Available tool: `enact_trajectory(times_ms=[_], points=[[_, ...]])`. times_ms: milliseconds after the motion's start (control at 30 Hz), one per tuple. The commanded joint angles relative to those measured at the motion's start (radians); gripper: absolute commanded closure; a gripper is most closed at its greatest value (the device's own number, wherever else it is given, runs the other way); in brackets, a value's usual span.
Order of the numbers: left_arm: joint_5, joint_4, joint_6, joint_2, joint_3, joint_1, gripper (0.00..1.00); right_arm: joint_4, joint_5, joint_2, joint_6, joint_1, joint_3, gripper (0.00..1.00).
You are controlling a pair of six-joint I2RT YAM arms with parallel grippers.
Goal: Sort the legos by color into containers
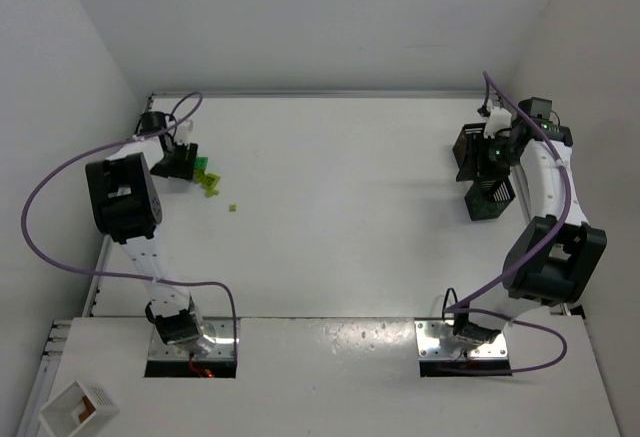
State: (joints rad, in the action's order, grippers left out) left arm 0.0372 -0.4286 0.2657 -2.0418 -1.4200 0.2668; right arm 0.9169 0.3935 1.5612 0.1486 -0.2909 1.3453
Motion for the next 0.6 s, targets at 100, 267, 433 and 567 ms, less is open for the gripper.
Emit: enact_trajectory(times_ms=[100,267,433,567], points=[[0.027,-0.016,-0.011,-0.076,-0.074,-0.032,0.29,-0.018,-0.001,-0.004,-0.011,0.007,0.041,0.51],[0.036,-0.016,-0.029,-0.139,-0.147,-0.041,0.31,-0.018,-0.01,0.005,-0.011,0.007,0.041,0.51],[0.036,-0.036,-0.039,-0.173,-0.198,-0.041,0.33,-0.018,-0.01,0.005,-0.011,0.007,0.041,0.51],[0.036,-0.036,-0.039,-0.172,-0.183,-0.041,0.39,-0.018,-0.01,0.005,-0.011,0.007,0.041,0.51]])
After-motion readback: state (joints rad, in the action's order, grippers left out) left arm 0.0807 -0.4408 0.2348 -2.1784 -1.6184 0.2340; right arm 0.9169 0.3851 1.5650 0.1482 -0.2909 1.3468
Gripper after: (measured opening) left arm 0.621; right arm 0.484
